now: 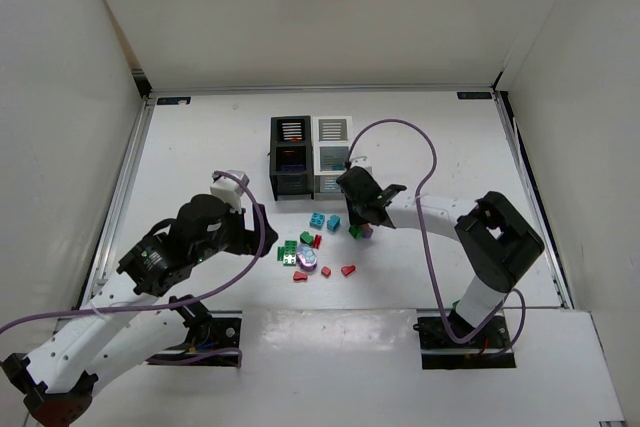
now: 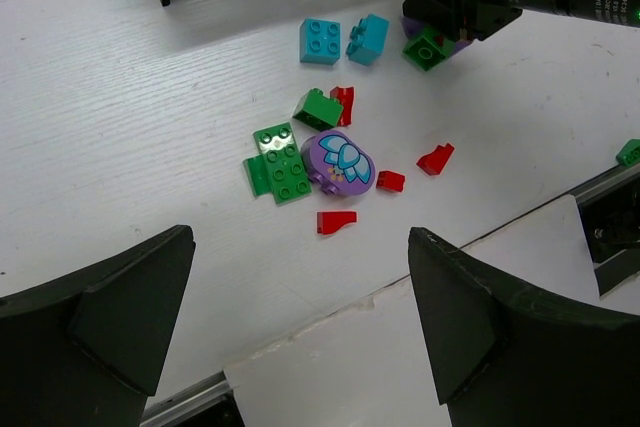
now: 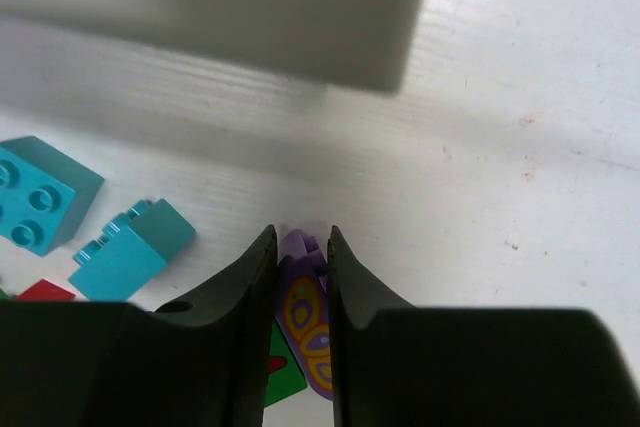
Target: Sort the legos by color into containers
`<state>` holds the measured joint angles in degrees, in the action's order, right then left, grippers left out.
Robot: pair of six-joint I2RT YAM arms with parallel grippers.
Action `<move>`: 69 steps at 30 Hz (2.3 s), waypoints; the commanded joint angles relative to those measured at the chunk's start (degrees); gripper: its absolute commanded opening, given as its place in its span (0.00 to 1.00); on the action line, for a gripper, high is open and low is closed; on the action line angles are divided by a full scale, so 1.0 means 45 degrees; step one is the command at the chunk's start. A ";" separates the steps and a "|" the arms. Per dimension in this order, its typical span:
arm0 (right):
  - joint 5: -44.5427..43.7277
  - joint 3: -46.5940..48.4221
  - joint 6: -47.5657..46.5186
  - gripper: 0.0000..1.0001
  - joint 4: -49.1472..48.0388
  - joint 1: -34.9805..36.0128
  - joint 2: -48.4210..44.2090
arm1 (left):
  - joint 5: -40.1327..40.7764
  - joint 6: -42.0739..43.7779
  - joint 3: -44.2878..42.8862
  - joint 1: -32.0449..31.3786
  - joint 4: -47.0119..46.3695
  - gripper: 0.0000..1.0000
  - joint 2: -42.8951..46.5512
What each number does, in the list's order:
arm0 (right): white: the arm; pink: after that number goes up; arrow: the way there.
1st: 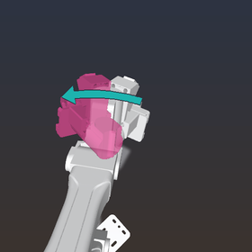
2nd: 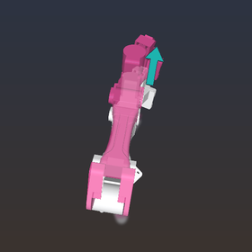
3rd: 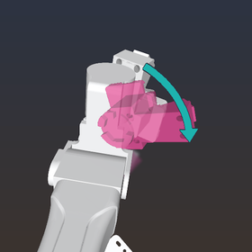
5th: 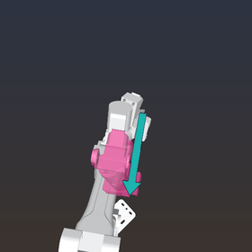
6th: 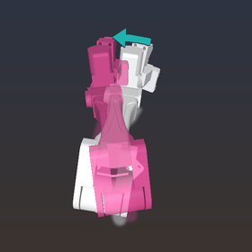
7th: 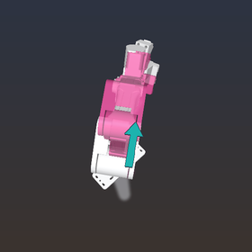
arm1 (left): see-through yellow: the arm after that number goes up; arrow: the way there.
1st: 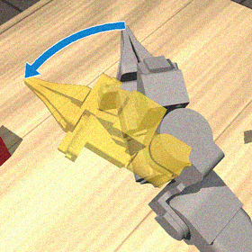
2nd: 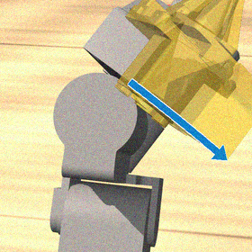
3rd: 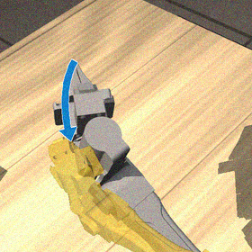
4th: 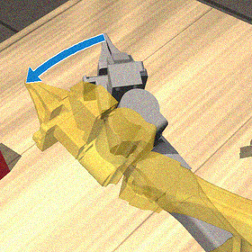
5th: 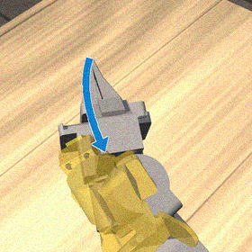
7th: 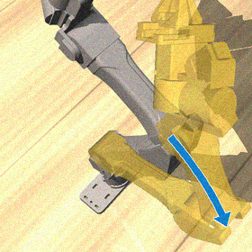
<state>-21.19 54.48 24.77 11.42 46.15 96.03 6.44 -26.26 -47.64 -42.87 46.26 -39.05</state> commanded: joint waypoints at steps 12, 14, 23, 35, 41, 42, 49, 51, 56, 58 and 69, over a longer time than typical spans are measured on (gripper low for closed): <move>-0.1190 0.0412 0.0374 0.00 0.1270 0.0603 -0.0889 | -0.0297 -0.0239 -0.0391 -0.0043 0.0091 0.99 0.0260; -0.1326 0.0627 0.0568 0.00 0.1738 0.0662 -0.1433 | -0.0434 -0.0238 -0.0391 -0.0062 0.0014 0.99 0.0221; -0.2650 0.2265 0.3412 0.00 0.5304 0.1421 -0.3758 | -0.3025 -0.1543 0.0583 -0.0218 -0.4137 0.99 -0.0716; -0.6990 0.5860 0.9201 0.00 1.0508 0.5095 -0.3625 | -0.4496 -0.1313 -0.0840 -0.1742 -0.8715 0.99 -0.5209; -0.7147 0.5902 1.0276 0.00 1.0980 0.5681 -0.4170 | -0.4262 -0.1468 0.0037 -0.1781 -0.9907 0.99 -0.4292; -0.7089 0.5689 1.0256 0.00 1.0552 0.5701 -0.4404 | -0.4320 -0.1527 0.0078 -0.1878 -1.0199 0.99 -0.4214; -0.6367 0.4672 0.9478 0.00 0.8228 0.5780 -0.5733 | -0.4302 -0.1080 0.0098 -0.2581 -1.0613 0.99 -0.4369; -0.6287 0.4574 0.9494 0.00 0.8088 0.5721 -0.5929 | -0.4244 -0.0981 0.0117 -0.2660 -1.0690 0.99 -0.4428; -0.6326 0.4612 0.9455 0.00 0.8048 0.5974 -0.5871 | -0.3620 -0.0708 -0.0136 -0.2894 -1.0535 0.95 -0.4623; -0.6481 0.4690 0.9552 0.00 0.8106 0.6014 -0.5851 | -0.3230 -0.0435 -0.0389 -0.3148 -1.0320 0.88 -0.4624; -0.6931 0.4710 0.9827 0.00 0.8322 0.6326 -0.5969 | -0.2700 -0.0629 -0.0624 -0.3227 -0.9343 0.48 -0.4545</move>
<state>-49.98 75.18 67.37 50.41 73.78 69.84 -7.31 -28.88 -47.75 -57.23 3.44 -60.01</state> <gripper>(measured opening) 0.255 0.549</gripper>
